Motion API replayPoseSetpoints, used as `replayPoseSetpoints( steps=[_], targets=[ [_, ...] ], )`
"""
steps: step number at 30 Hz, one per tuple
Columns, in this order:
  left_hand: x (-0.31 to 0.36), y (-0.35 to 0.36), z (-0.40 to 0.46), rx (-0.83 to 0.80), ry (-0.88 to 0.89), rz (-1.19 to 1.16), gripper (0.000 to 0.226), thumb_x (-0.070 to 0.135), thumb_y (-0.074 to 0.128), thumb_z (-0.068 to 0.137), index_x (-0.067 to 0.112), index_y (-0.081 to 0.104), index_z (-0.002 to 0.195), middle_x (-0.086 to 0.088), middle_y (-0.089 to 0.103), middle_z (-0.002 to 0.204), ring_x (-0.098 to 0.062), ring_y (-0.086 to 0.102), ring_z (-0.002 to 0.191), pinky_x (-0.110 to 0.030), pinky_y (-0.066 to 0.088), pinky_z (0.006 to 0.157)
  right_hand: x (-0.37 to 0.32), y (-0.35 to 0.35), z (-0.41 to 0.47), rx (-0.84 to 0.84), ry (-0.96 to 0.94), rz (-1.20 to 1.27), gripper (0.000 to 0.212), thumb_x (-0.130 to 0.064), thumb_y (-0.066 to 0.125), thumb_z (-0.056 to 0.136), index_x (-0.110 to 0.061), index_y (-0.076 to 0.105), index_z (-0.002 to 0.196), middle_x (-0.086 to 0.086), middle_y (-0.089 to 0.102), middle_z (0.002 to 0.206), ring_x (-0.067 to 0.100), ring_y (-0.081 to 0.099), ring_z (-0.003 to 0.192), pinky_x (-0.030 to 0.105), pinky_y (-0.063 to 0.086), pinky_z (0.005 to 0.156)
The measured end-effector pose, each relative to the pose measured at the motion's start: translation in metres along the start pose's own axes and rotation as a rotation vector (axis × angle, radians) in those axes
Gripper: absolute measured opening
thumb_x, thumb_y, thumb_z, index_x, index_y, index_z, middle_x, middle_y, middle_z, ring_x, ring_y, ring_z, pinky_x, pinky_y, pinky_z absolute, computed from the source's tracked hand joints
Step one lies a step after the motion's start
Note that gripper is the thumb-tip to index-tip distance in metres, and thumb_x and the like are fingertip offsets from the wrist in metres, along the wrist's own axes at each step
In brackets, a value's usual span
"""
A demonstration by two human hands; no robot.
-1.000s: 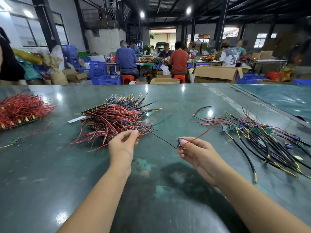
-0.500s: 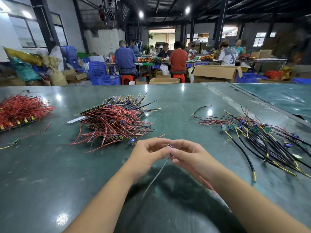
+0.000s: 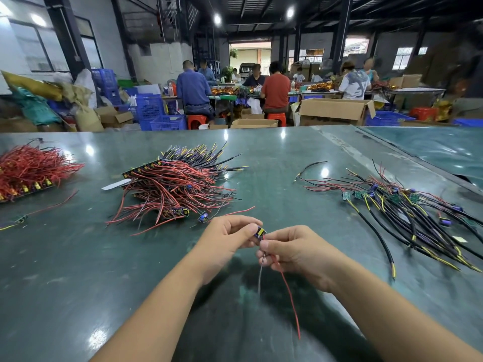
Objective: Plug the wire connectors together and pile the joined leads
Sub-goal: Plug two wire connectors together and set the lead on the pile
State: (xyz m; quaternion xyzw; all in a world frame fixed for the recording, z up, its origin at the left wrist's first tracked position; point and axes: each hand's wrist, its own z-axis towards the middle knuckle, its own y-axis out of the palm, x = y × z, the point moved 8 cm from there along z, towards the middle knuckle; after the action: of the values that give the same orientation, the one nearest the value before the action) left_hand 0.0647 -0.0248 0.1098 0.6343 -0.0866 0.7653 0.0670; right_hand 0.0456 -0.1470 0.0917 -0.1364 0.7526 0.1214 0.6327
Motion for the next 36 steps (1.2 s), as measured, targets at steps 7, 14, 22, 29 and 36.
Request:
replayPoseSetpoints(
  steps=[7,14,22,29,36],
  targets=[
    [-0.005,-0.015,0.0,0.021,-0.106,-0.156,0.014,0.001,0.057,0.089,0.003,0.071,0.087,0.0,0.071,0.074,-0.003,0.061,0.063,-0.015,0.051,0.063,-0.003,-0.005,-0.004,-0.079,0.105,-0.058,0.01,-0.009,0.059,0.092,-0.007,0.068,0.088,-0.002,0.065,0.064,0.006,0.062,0.056,0.016,0.049,0.054],
    [-0.013,-0.04,0.003,0.307,-0.177,-0.363,0.016,-0.002,0.055,0.089,0.001,0.067,0.078,0.002,0.069,0.061,-0.001,0.062,0.053,-0.01,0.051,0.053,-0.013,-0.034,-0.007,0.007,0.085,-0.195,0.009,-0.007,0.061,0.09,-0.002,0.068,0.086,0.002,0.066,0.063,0.007,0.061,0.051,0.017,0.05,0.055],
    [-0.016,-0.049,0.005,0.438,-0.162,-0.398,0.017,-0.003,0.057,0.089,0.002,0.066,0.075,0.001,0.069,0.059,-0.001,0.062,0.052,-0.01,0.051,0.053,-0.021,-0.066,-0.013,0.099,0.079,-0.215,0.008,-0.007,0.065,0.086,0.0,0.069,0.086,0.007,0.069,0.067,0.007,0.063,0.054,0.015,0.05,0.052],
    [-0.02,-0.032,0.005,0.385,-0.135,-0.25,0.019,0.0,0.058,0.09,0.008,0.07,0.077,0.004,0.071,0.068,-0.002,0.061,0.06,-0.011,0.051,0.057,-0.037,-0.086,-0.024,0.236,0.033,-0.925,0.011,-0.02,0.066,0.087,-0.017,0.069,0.097,0.003,0.071,0.101,0.015,0.065,0.093,0.023,0.049,0.082],
    [-0.016,-0.012,0.002,0.331,-0.095,-0.131,0.015,0.002,0.06,0.089,0.011,0.07,0.086,0.006,0.071,0.069,0.0,0.062,0.061,-0.013,0.052,0.059,-0.036,-0.02,-0.016,0.301,-0.276,-1.103,0.046,-0.033,0.052,0.095,-0.023,0.044,0.138,-0.003,0.052,0.136,0.018,0.048,0.125,0.029,0.037,0.102]
  ],
)
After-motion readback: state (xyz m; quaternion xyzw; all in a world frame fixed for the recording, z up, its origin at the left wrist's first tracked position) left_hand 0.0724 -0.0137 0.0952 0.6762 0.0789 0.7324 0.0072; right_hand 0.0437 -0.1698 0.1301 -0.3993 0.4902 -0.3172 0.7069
